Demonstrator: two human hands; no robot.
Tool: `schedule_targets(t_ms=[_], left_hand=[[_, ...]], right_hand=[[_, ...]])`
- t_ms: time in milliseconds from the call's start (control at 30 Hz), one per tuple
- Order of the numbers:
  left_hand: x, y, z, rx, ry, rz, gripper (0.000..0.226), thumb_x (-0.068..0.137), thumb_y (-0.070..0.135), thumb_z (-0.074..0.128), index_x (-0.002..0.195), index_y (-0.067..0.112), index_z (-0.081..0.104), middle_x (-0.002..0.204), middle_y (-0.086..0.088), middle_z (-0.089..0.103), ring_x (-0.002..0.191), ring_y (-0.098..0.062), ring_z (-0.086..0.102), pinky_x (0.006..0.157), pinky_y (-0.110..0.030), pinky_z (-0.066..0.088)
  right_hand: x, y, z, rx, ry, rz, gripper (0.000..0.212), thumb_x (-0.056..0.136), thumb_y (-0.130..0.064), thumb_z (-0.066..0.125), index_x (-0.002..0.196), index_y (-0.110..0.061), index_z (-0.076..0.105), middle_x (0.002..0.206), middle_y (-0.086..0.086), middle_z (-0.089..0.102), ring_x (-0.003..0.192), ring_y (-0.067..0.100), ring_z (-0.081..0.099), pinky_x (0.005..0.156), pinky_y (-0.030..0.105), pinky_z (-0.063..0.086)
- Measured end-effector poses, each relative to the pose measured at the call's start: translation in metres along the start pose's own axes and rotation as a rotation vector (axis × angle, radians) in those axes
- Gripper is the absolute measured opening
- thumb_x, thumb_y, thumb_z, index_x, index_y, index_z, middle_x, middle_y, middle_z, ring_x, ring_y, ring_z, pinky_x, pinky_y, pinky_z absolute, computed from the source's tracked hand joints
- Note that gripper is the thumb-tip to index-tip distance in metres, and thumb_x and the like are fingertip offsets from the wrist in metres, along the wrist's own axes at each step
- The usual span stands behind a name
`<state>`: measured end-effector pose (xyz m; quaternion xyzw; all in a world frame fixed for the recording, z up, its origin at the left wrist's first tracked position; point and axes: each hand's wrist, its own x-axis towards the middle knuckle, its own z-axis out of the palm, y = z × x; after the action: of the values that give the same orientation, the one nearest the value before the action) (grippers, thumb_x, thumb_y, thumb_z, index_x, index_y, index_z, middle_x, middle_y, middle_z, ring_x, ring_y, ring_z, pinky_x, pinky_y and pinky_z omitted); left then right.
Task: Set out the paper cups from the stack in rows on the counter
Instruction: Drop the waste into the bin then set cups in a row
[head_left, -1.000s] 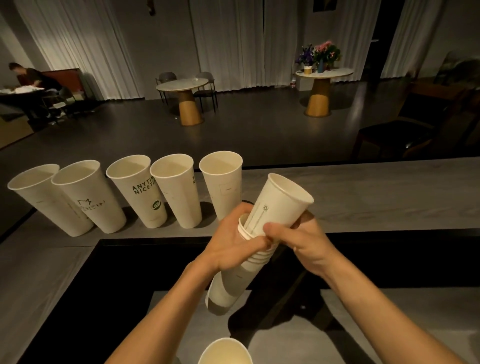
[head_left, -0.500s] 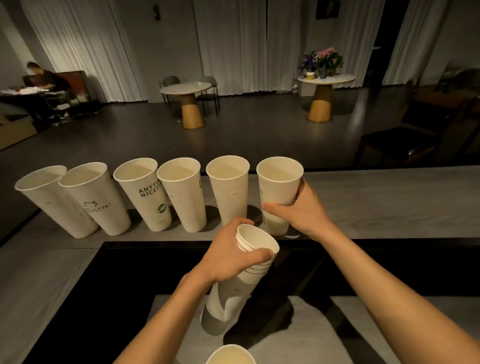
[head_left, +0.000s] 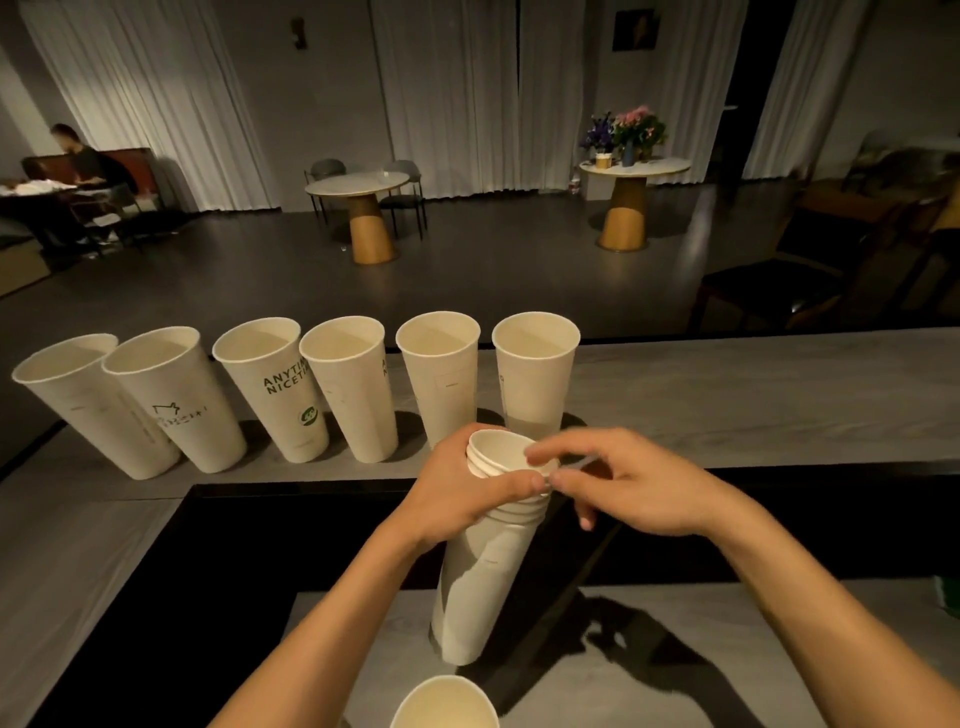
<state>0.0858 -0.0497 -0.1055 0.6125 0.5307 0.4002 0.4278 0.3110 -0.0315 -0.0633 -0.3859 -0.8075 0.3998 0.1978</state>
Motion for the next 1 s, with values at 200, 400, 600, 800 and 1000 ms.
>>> schedule_targets(t_ms=[200, 400, 600, 800, 1000], left_hand=[[0.004, 0.021, 0.020, 0.032, -0.100, 0.048, 0.054, 0.069, 0.039, 0.090, 0.115, 0.026, 0.065, 0.107, 0.008, 0.077, 0.102, -0.007, 0.073, 0.084, -0.024, 0.059], [0.018, 0.018, 0.029, 0.068, -0.128, 0.091, 0.060, 0.073, 0.029, 0.094, 0.125, 0.026, 0.064, 0.118, 0.005, 0.074, 0.110, -0.012, 0.071, 0.095, -0.036, 0.060], [0.021, 0.008, 0.033, 0.118, -0.103, 0.057, 0.070, 0.062, 0.054, 0.084, 0.125, 0.033, 0.062, 0.120, 0.014, 0.067, 0.111, -0.006, 0.065, 0.095, -0.036, 0.057], [0.025, 0.015, 0.046, 0.056, -0.132, 0.081, 0.067, 0.066, 0.052, 0.081, 0.129, 0.036, 0.063, 0.121, 0.016, 0.069, 0.111, -0.003, 0.066, 0.096, -0.036, 0.058], [0.024, 0.000, 0.042, 0.107, -0.147, -0.018, 0.083, 0.055, 0.067, 0.086, 0.127, 0.034, 0.061, 0.122, 0.016, 0.066, 0.111, -0.003, 0.065, 0.095, -0.029, 0.056]], right_hand=[[-0.012, 0.004, -0.013, -0.144, 0.000, -0.070, 0.016, 0.099, -0.030, 0.066, 0.107, -0.030, 0.079, 0.091, -0.008, 0.077, 0.086, 0.009, 0.070, 0.078, 0.029, 0.057], [-0.016, 0.023, -0.018, 0.008, 0.291, -0.053, 0.010, 0.079, -0.020, 0.087, 0.082, -0.025, 0.080, 0.074, -0.008, 0.073, 0.068, 0.002, 0.063, 0.067, 0.030, 0.053], [-0.019, 0.028, -0.041, 0.148, 0.569, -0.046, 0.025, 0.075, -0.016, 0.090, 0.088, -0.017, 0.068, 0.076, -0.011, 0.064, 0.062, 0.002, 0.050, 0.059, 0.020, 0.043], [-0.012, 0.046, -0.014, 0.708, 0.529, 0.099, 0.091, 0.061, -0.032, 0.093, 0.141, -0.024, 0.051, 0.133, -0.002, 0.065, 0.118, 0.021, 0.066, 0.090, 0.039, 0.059], [-0.005, 0.044, -0.042, 0.889, 0.698, 0.018, 0.067, 0.067, -0.016, 0.087, 0.129, -0.017, 0.060, 0.114, 0.001, 0.074, 0.112, 0.024, 0.071, 0.077, 0.038, 0.061]])
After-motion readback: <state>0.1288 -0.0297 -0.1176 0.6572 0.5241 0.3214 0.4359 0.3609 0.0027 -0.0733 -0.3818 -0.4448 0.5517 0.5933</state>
